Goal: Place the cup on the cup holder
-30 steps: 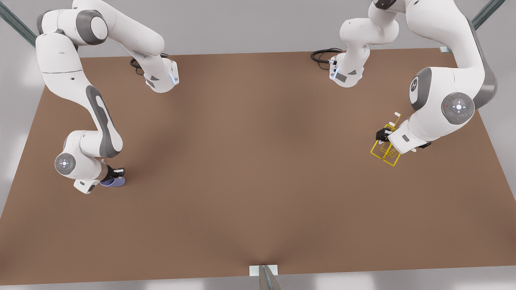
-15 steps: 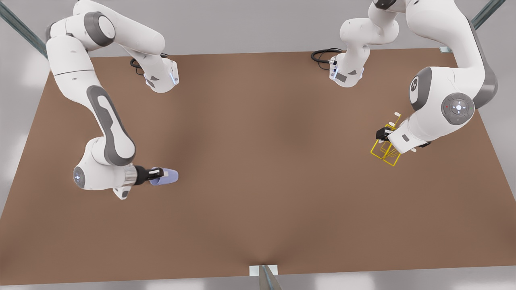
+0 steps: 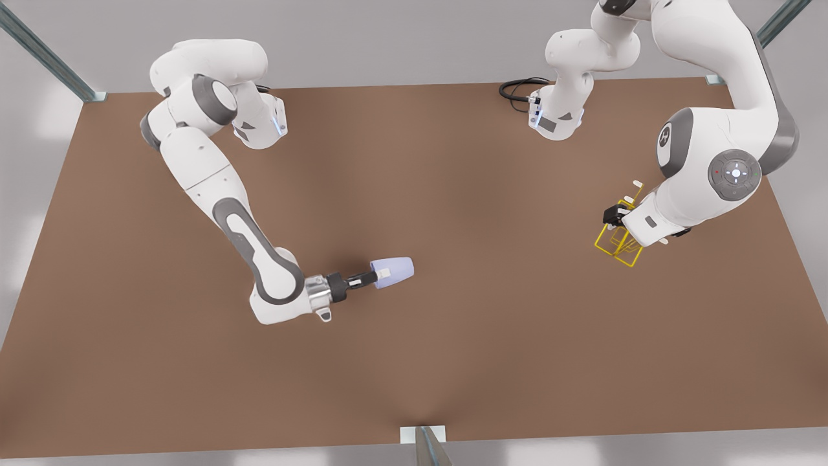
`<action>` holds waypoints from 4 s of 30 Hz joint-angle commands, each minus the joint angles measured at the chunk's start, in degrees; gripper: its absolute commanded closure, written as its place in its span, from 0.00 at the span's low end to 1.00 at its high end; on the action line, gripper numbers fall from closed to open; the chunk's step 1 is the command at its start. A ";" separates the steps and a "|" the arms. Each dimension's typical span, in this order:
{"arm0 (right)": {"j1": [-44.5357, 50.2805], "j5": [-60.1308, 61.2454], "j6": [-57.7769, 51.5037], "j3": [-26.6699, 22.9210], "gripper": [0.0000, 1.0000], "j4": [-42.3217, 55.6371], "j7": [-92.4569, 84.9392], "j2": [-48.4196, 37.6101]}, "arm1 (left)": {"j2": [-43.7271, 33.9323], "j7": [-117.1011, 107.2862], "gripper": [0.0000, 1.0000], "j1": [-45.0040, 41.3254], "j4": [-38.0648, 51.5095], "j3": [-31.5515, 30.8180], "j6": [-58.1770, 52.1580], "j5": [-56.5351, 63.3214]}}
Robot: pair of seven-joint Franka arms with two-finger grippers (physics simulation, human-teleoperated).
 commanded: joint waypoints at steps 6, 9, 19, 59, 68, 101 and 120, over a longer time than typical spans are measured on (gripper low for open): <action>4.15 5.90 6.45 -0.63 0.79 3.50 -7.87 2.75 | -0.06 -0.07 0.00 0.00 0.05 -0.01 -0.03 0.03; 10.21 10.64 6.89 -5.20 0.79 7.46 -7.34 3.98 | -0.06 -0.07 0.00 0.00 0.05 -0.01 -0.03 0.03; 13.73 13.19 7.68 -6.78 0.79 10.89 -7.95 6.79 | 0.47 -0.07 0.00 0.18 0.05 -0.01 -0.12 0.03; -6.75 -60.71 -46.81 -7.40 0.00 32.86 30.37 -15.97 | 10.83 23.40 0.00 -20.64 3.65 -0.10 7.08 -4.01; -6.64 -71.99 -29.76 -16.27 0.00 6.58 29.49 -41.99 | 23.66 50.78 0.00 -34.28 7.25 0.07 30.72 -11.22; -8.86 -70.48 -29.50 -15.83 0.00 7.64 29.93 -41.63 | 36.41 22.69 0.00 -34.28 8.22 0.07 49.10 -1.99; -8.33 -70.39 -29.85 -15.75 0.00 7.55 29.93 -41.63 | 40.28 28.50 0.00 -33.84 8.92 0.07 53.32 -1.46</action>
